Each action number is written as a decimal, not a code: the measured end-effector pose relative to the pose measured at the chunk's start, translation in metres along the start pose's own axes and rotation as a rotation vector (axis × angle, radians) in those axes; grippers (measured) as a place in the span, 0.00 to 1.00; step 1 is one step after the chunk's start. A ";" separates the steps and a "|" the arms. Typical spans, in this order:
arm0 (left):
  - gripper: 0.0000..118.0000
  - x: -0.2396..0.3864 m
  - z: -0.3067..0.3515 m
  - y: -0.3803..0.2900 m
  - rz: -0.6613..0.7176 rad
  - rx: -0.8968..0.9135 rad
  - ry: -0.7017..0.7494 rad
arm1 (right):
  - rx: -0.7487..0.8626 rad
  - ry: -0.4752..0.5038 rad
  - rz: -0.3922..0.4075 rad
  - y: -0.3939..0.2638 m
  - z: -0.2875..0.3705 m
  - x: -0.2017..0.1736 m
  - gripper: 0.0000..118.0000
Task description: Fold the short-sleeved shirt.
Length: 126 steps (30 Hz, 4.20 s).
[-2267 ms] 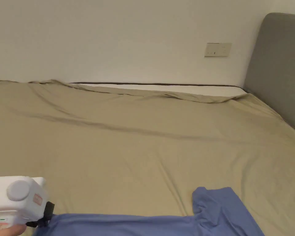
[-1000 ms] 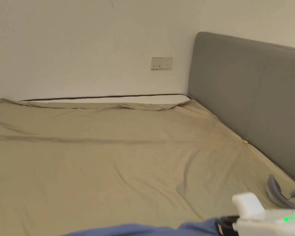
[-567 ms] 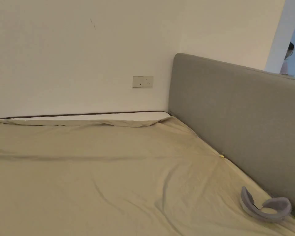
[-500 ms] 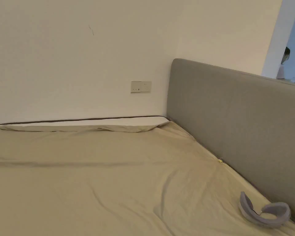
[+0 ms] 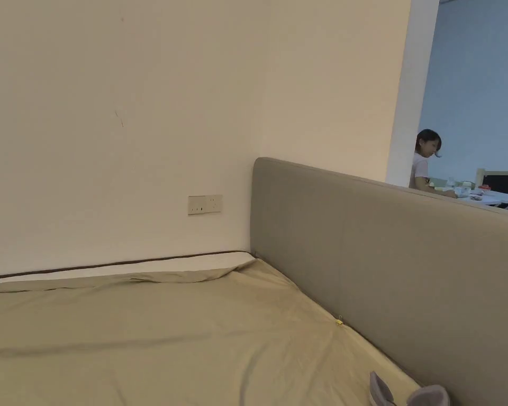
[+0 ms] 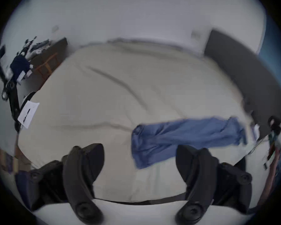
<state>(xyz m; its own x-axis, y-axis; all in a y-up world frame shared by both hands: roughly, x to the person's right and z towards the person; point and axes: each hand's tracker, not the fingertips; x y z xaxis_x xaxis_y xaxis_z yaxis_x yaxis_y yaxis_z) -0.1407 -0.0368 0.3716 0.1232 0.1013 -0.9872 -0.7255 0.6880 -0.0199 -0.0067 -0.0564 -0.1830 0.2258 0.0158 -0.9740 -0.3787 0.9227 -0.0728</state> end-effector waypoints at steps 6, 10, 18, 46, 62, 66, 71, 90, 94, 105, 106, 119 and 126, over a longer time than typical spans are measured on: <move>0.00 -0.007 0.022 -0.015 0.309 0.123 -0.405 | -0.082 0.191 -0.106 -0.012 -0.027 -0.013 0.02; 0.00 -0.040 -0.035 -0.023 0.386 0.012 -0.508 | -0.132 0.309 -0.078 -0.019 -0.020 -0.038 0.02; 0.25 -0.110 -0.171 -0.044 0.482 -0.292 -0.513 | -0.221 0.367 -0.090 -0.034 -0.028 -0.078 0.02; 0.12 -0.168 -0.211 -0.059 0.663 -0.184 -0.757 | -0.290 0.504 0.024 -0.014 -0.038 -0.152 0.02; 0.12 0.016 -0.154 -0.006 0.012 -0.303 -0.012 | -0.239 0.492 -0.096 -0.027 -0.019 -0.092 0.02; 0.12 0.105 -0.193 -0.008 -0.090 -0.386 -0.149 | -0.231 0.466 -0.130 -0.034 -0.011 -0.066 0.02; 0.49 0.141 -0.234 -0.013 0.081 -0.555 -0.382 | -0.226 0.405 -0.216 -0.045 0.001 -0.023 0.02; 0.00 0.164 -0.217 -0.039 0.011 -0.485 -0.143 | -0.276 0.363 -0.255 -0.065 0.003 0.018 0.02; 0.00 0.226 -0.254 -0.052 -0.056 -0.553 -0.163 | -0.289 0.343 -0.261 -0.068 0.005 0.026 0.02; 0.00 0.175 -0.148 0.039 0.036 -0.355 -0.688 | -0.309 0.334 -0.285 -0.065 -0.004 0.025 0.02; 0.00 0.150 -0.138 0.042 0.071 -0.318 -0.729 | -0.310 0.344 -0.286 -0.064 -0.005 0.023 0.02; 0.97 -0.075 -0.229 -0.061 0.617 -0.384 -0.653 | -0.408 0.483 -0.167 -0.058 -0.028 -0.072 0.02; 0.95 0.007 -0.273 -0.091 0.373 -0.327 -0.890 | -0.446 0.570 -0.090 -0.056 -0.035 -0.116 0.02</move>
<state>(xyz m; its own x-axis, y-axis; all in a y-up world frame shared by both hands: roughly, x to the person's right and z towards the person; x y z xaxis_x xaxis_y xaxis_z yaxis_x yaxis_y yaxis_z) -0.2592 -0.2948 0.3232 0.2132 0.8589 -0.4656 -0.9538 0.2863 0.0913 -0.0434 -0.1237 -0.0731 -0.1827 -0.3680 -0.9117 -0.7376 0.6644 -0.1203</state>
